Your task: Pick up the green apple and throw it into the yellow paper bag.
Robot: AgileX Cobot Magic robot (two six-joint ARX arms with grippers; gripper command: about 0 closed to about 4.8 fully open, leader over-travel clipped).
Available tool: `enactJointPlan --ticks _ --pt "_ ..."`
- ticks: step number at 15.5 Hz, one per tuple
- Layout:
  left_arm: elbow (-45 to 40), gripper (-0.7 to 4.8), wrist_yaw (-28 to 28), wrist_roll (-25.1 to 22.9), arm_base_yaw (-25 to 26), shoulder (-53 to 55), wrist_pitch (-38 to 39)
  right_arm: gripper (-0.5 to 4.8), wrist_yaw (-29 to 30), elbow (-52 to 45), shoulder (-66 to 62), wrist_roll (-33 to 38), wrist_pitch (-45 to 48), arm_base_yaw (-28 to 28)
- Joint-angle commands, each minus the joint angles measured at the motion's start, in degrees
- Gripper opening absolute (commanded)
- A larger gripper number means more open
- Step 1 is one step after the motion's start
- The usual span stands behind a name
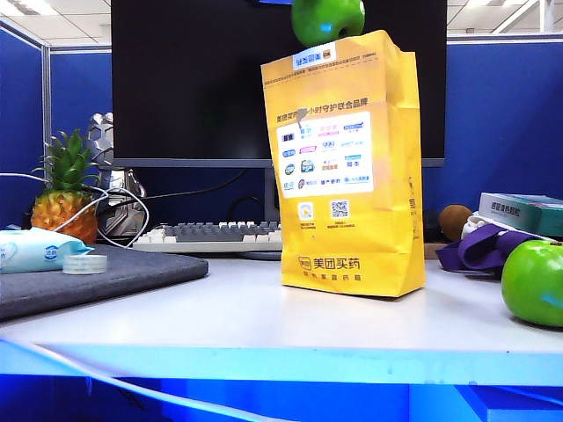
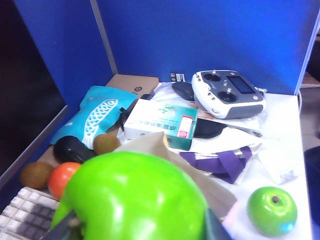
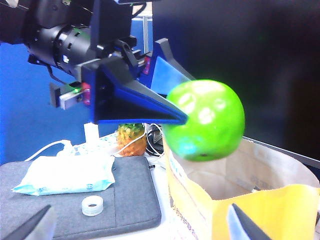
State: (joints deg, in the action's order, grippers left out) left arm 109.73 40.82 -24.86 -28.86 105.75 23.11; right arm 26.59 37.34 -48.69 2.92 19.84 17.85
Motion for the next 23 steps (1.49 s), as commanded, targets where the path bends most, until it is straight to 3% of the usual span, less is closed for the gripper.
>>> enactJointPlan --ticks 1,5,8,9,10,12,14,16,17,21,22,23 --pt "0.2 4.79 -5.5 2.8 0.0 -0.5 -4.4 4.79 0.0 0.3 0.1 -0.2 1.0 0.0" --pt "0.3 4.79 -7.2 2.4 0.0 -5.0 -3.1 4.79 -1.6 0.3 0.2 -0.4 0.9 -0.1" --pt "0.2 4.79 -22.2 -2.4 0.0 -16.6 9.0 4.79 -2.7 0.3 2.2 -4.0 -3.1 -0.3" --pt "0.2 4.79 -28.6 -7.8 0.0 -22.9 14.7 4.79 -9.0 0.3 5.4 -8.0 -4.4 -1.1" --pt "0.2 4.79 -32.5 -8.1 0.2 -27.0 17.7 4.79 -14.0 0.3 9.1 -10.6 -4.5 -1.9" --pt "-0.3 4.79 -33.1 -5.2 5.3 -36.0 28.8 4.79 -21.6 0.2 18.5 -13.6 -4.8 -4.3" --pt "-7.2 4.79 -33.2 -4.7 10.4 -46.1 35.3 4.79 -22.4 0.2 30.0 -13.5 -9.6 -7.0" --pt "-19.0 4.79 -34.1 -3.8 10.6 -57.0 32.4 4.79 -22.2 0.0 37.3 -12.5 -16.3 -7.1" --pt "-30.2 4.79 -35.5 -1.4 10.6 -65.9 26.5 4.79 -22.2 0.0 40.1 -10.3 -20.7 -7.1" --pt "-65.4 4.79 -41.0 10.9 10.6 -91.9 4.6 4.79 -19.0 -1.8 41.4 0.2 -29.0 -7.1" --pt "-73.8 4.79 -42.1 17.8 10.6 -98.9 -0.7 4.79 -19.0 -2.6 41.5 0.5 -33.4 -7.1" --pt "-76.3 4.79 -45.2 19.8 10.6 -101.4 -1.9 4.79 -18.9 -3.8 41.4 0.7 -34.5 -7.0"
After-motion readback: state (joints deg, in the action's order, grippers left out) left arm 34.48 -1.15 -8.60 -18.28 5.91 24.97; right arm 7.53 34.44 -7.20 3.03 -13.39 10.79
